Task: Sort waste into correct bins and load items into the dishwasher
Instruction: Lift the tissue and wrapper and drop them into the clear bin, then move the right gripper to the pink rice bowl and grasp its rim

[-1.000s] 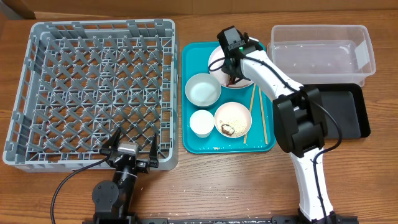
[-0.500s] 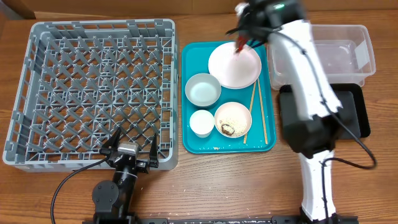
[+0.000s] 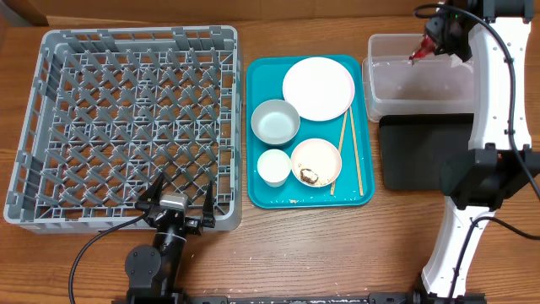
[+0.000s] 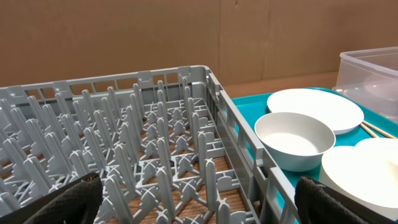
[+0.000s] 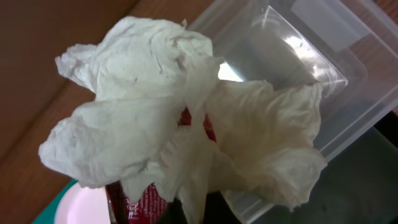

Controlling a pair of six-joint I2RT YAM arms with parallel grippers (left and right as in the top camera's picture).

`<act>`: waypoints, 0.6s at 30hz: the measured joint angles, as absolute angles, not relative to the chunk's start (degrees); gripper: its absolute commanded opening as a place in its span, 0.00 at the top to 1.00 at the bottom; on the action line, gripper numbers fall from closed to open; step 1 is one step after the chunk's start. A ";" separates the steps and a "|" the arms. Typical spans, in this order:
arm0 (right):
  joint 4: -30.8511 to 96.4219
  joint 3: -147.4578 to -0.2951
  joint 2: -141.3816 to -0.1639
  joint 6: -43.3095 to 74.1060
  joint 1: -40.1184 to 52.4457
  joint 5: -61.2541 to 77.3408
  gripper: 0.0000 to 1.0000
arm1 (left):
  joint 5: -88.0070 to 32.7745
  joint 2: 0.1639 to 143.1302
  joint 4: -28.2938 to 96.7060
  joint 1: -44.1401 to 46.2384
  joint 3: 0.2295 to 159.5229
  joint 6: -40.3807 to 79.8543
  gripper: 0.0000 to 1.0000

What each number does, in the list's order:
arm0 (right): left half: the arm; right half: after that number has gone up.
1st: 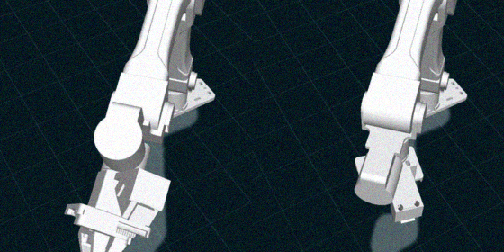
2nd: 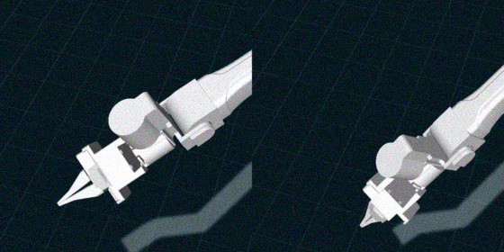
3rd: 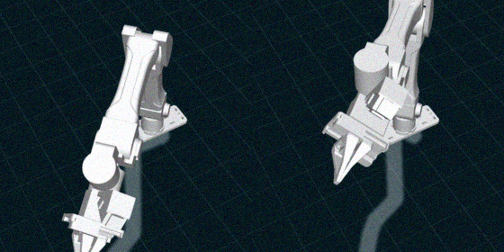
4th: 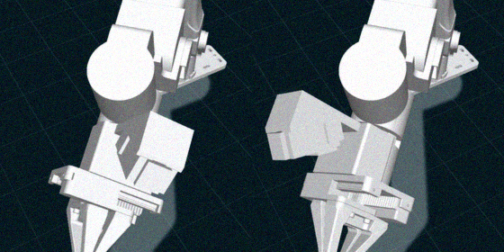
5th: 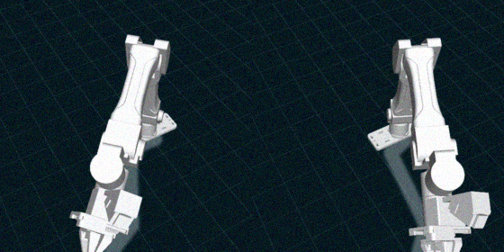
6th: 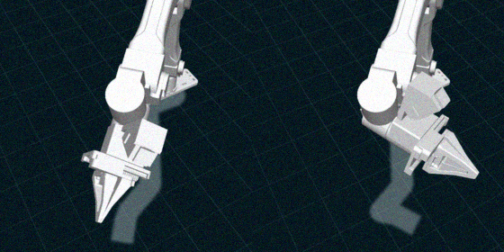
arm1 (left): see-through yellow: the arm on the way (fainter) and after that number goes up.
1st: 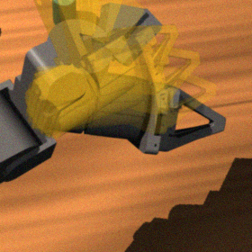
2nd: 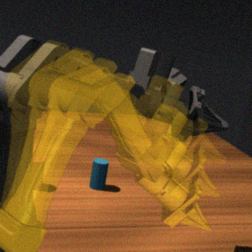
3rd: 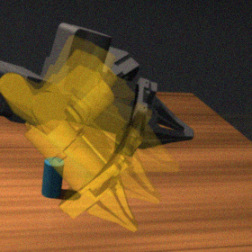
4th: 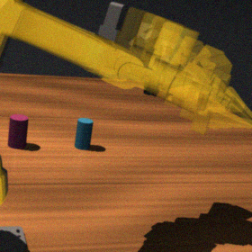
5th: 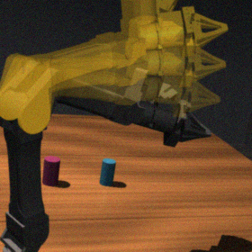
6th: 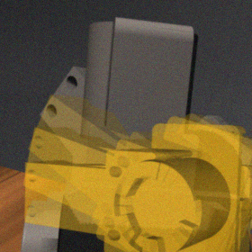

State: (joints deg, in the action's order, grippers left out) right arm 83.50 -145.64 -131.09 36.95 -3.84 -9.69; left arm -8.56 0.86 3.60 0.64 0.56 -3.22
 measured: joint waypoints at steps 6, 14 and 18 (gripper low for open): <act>77.30 -137.71 -131.81 37.45 -4.47 -8.95 0.25 | -8.56 0.86 3.60 0.64 0.56 -3.22 0.00; 75.99 -136.55 -132.14 35.11 -4.43 -7.25 0.24 | -8.56 0.86 3.60 0.64 0.56 -3.22 0.00; 77.97 -136.42 -130.39 28.88 -4.25 -1.52 0.24 | -8.56 0.86 3.60 0.64 0.56 -3.22 0.00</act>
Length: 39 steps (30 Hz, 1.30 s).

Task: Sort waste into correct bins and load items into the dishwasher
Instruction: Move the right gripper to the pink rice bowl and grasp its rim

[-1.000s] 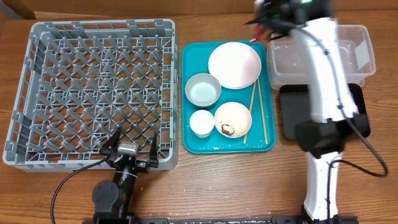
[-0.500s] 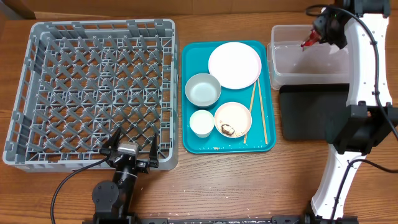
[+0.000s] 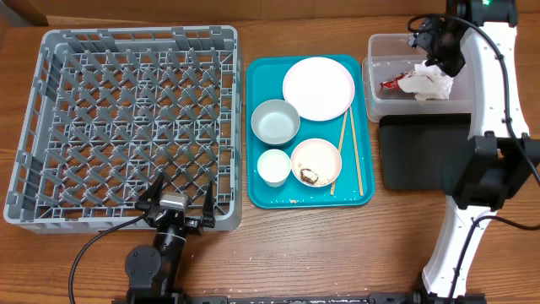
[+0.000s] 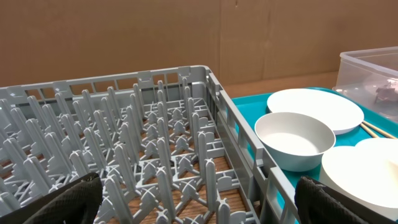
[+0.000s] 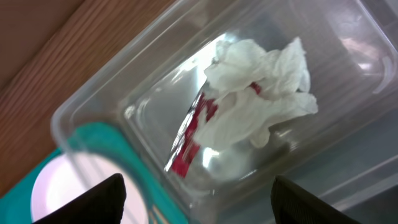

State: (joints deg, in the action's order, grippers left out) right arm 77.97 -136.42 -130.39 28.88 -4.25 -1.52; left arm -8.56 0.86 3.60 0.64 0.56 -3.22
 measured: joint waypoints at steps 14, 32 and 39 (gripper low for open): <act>95.85 -137.14 -108.77 20.56 12.12 7.79 0.22 | -8.56 0.86 3.60 0.64 0.56 -3.22 0.00; 81.23 -111.74 -111.68 25.54 26.63 8.10 0.25 | -8.56 0.86 3.57 0.64 0.56 -3.22 0.00; 74.11 -102.10 -111.83 27.49 26.72 8.45 0.28 | -8.56 0.86 3.60 0.64 0.56 -3.22 0.00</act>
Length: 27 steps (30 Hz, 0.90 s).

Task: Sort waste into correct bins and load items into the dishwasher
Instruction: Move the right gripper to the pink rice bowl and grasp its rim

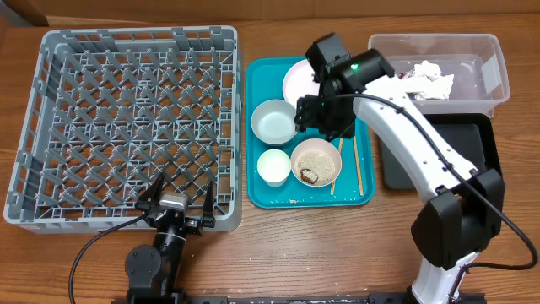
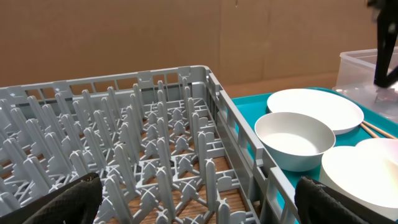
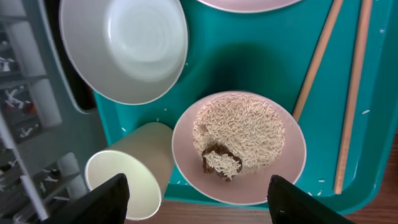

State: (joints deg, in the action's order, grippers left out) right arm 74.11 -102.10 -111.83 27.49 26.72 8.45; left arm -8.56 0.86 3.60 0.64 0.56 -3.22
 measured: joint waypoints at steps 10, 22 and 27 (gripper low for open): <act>69.30 -98.98 -111.83 28.27 29.76 8.78 0.28 | -8.56 0.86 3.60 0.64 0.56 -3.22 0.00; 69.36 -98.98 -111.83 26.96 33.41 7.62 0.28 | -8.56 0.86 3.60 0.64 0.56 -3.22 0.00; 69.54 -98.98 -111.83 26.92 32.42 6.83 0.30 | -8.56 0.86 3.60 0.64 0.56 -3.22 0.00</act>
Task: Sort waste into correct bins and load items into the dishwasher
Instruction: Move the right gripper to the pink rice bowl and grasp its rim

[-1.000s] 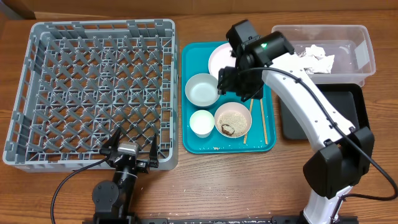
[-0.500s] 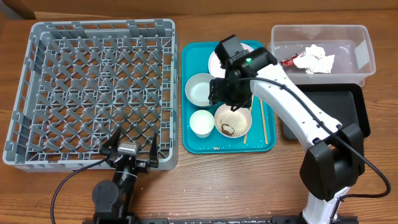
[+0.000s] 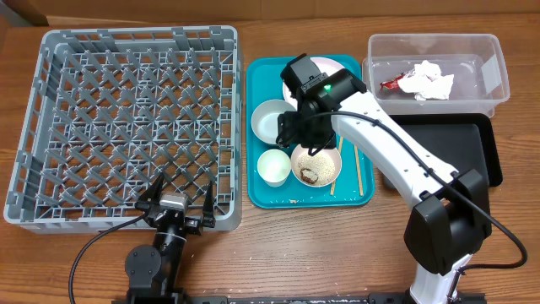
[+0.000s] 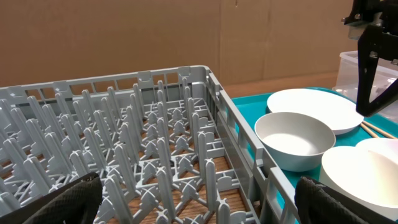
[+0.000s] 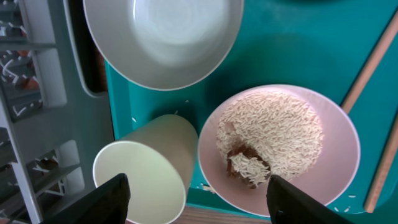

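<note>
On the teal tray (image 3: 266, 192) sit a white plate (image 3: 339, 67), a pale bowl (image 3: 270, 120), a cup (image 3: 273, 166), a pink bowl of rice leftovers (image 3: 317, 165) and chopsticks (image 3: 357, 165). My right gripper (image 5: 196, 186) hangs open and empty just above the cup (image 5: 146, 177) and the rice bowl (image 5: 280, 140). A crumpled tissue and a red wrapper (image 3: 422, 81) lie in the clear bin (image 3: 498, 67). My left gripper (image 4: 199, 199) rests open at the front edge of the grey dish rack (image 3: 126, 127).
A black tray-like bin (image 3: 460, 165) lies in front of the clear bin on the right. The right arm stretches across it and the teal tray, covering part of the plate. A cardboard wall stands behind the table.
My right gripper, still open, has moved a little to the left and closer to the tray; the cup and rice bowl now look larger beneath it. The left arm is unchanged.
At first my right gripper held the tissue and red wrapper over the clear bin. Then both lay in the bin and the gripper was open. After that it stood open over the tray, and now lower over the cup and rice bowl.
</note>
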Controlling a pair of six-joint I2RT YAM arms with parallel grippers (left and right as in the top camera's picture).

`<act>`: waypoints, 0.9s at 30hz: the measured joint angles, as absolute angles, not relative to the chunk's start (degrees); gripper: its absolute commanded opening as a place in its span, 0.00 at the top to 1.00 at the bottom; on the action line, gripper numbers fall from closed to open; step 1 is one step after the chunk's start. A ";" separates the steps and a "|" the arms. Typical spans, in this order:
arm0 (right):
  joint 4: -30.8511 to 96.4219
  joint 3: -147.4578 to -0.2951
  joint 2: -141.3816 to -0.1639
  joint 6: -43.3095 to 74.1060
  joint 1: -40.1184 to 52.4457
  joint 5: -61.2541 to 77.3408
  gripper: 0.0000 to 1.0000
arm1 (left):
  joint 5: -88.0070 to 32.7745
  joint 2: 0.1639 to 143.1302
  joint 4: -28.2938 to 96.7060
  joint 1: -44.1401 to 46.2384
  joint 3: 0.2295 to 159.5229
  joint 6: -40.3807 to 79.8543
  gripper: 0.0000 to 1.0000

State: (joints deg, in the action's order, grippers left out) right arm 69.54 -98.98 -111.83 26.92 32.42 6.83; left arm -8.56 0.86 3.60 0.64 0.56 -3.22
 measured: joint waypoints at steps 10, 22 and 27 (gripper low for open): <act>67.46 -98.96 -111.83 32.86 32.18 0.58 0.39 | -8.56 0.86 3.60 0.64 0.56 -3.22 0.00; 66.19 -98.96 -116.64 37.34 32.18 -1.54 0.40 | -8.56 0.86 3.60 0.64 0.56 -3.22 0.00; 66.08 -98.87 -119.46 38.46 32.18 -1.76 0.39 | -8.56 0.86 3.60 0.64 0.56 -3.22 0.00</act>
